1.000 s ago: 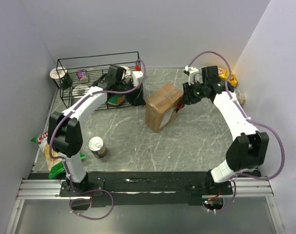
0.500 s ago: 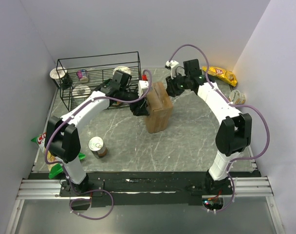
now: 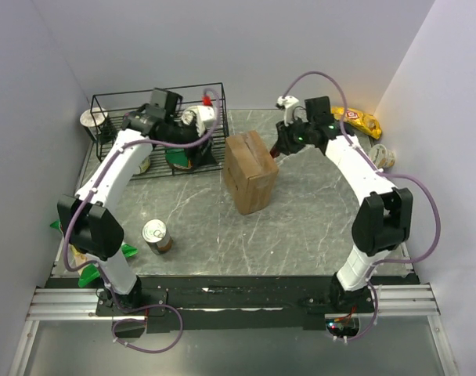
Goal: Unpack the express box
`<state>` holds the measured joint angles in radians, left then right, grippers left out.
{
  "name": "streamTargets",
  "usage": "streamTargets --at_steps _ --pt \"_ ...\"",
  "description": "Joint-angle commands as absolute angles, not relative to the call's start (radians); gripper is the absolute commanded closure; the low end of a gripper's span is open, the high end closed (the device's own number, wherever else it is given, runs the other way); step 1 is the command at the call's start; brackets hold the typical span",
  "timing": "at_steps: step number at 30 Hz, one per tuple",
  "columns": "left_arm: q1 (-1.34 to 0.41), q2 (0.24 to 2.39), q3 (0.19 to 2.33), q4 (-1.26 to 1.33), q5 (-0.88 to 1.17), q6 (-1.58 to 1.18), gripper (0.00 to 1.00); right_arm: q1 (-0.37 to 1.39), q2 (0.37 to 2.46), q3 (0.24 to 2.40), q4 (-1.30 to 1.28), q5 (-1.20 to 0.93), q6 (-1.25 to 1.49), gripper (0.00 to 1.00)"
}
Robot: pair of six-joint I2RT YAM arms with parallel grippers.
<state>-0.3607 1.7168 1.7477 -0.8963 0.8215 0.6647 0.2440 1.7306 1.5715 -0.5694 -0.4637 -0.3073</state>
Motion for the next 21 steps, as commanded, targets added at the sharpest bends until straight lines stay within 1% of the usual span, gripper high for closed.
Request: streamTargets --at_steps 1,4,7,12,15,18,21 --pt "-0.333 1.707 1.778 -0.617 0.842 0.334 0.25 0.186 1.596 1.54 -0.566 -0.425 -0.313 1.0" --pt "-0.333 1.753 1.773 -0.418 0.782 0.088 0.24 0.134 1.51 1.473 -0.618 -0.433 -0.333 1.0" --pt "-0.334 1.824 1.813 -0.344 0.802 -0.047 0.23 0.109 1.399 1.366 -0.676 -0.503 -0.385 1.0" --pt "-0.334 1.916 1.855 -0.307 0.822 -0.11 0.23 0.118 1.231 1.221 -0.756 -0.647 -0.459 1.0" --pt "-0.334 1.953 1.865 -0.29 0.848 -0.14 0.23 0.159 1.181 1.171 -0.758 -0.704 -0.485 1.0" --pt "-0.337 1.965 1.862 -0.31 0.859 -0.141 0.25 0.225 1.189 1.146 -0.72 -0.704 -0.466 1.0" --pt "-0.337 1.945 1.824 -0.322 0.886 -0.137 0.27 0.265 1.239 1.155 -0.658 -0.652 -0.394 1.0"
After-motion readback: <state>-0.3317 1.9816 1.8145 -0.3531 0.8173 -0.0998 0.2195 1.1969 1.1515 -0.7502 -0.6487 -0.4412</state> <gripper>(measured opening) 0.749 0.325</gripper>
